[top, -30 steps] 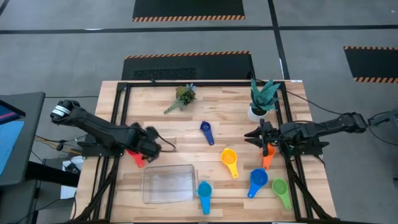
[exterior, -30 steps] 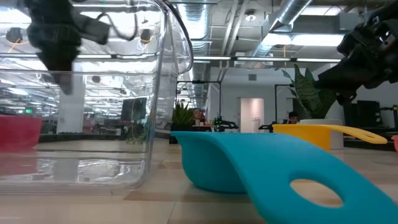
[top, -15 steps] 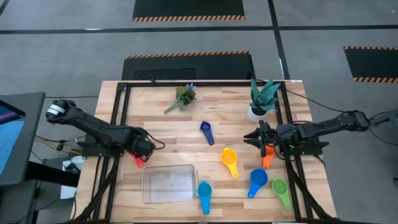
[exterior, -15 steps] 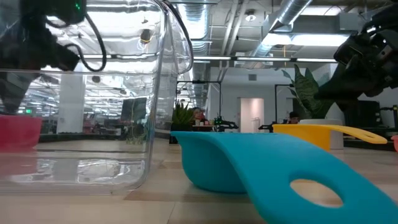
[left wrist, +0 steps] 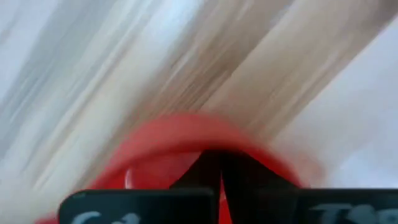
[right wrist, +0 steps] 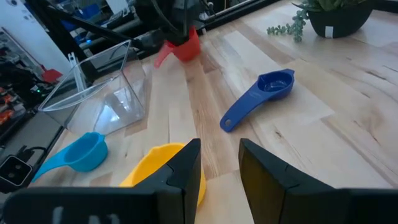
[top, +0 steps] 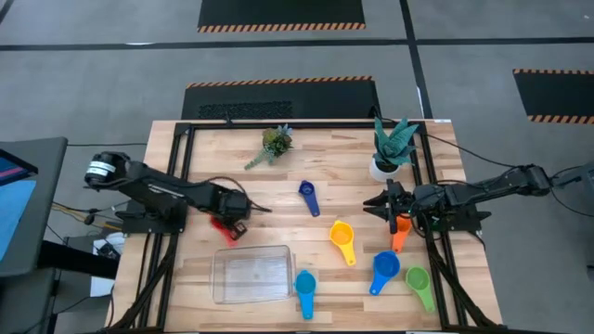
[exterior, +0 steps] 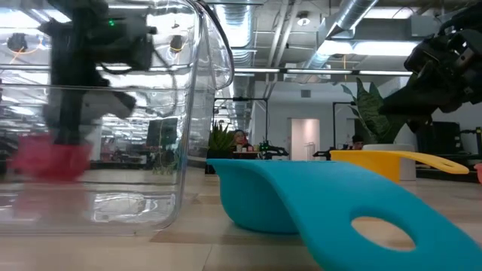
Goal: Nest measuring cups in basket
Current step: Move the red measuring cup to the center of the table
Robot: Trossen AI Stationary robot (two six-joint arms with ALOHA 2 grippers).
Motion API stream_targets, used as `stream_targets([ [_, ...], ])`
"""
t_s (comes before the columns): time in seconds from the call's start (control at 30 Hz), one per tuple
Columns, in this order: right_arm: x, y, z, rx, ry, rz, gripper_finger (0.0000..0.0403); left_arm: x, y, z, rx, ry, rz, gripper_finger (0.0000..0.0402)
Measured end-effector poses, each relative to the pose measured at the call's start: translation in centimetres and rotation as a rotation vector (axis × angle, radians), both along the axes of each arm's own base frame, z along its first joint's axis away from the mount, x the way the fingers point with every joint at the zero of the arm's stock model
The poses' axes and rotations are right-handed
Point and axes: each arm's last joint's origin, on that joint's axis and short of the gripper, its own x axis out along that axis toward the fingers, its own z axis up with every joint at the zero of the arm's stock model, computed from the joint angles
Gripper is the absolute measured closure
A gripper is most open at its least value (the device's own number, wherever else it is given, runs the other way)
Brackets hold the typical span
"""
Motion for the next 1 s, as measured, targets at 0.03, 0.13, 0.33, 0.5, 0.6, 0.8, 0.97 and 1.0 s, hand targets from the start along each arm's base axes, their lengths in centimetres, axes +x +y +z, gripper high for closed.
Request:
stream_targets([
  [0.03,0.0,0.0,0.0,0.000,-0.002,0.000,0.0270,0.6,0.2,-0.1,-0.006,-0.026,-0.019,0.0401],
  [0.13,0.0,0.0,0.0,0.000,-0.001,0.001,0.0269,2.3,0.5,0.7,-0.001,-0.084,-0.074,0.0401],
  [0.33,0.0,0.0,0.0,0.000,-0.001,0.000,0.0270,4.8,0.5,3.1,0.018,-0.176,-0.148,0.0402],
  [0.5,0.0,0.0,0.0,0.000,-0.001,0.000,0.0269,6.2,0.1,5.0,-0.011,-0.268,-0.120,0.0401],
  [0.6,0.0,0.0,0.0,0.000,-0.001,0.001,0.0268,6.6,0.0,6.0,0.039,-0.284,-0.134,0.0401],
  [0.8,0.0,0.0,0.0,0.000,0.001,0.000,0.0270,5.0,0.4,7.1,0.147,-0.066,-0.165,0.0402],
  [0.97,0.0,0.0,0.0,0.000,0.002,0.000,0.0268,3.4,0.9,6.5,0.270,0.134,-0.120,0.0402],
  [1.0,0.0,0.0,0.0,0.000,0.002,0.001,0.0269,3.4,1.0,6.5,0.272,0.141,-0.120,0.0401],
])
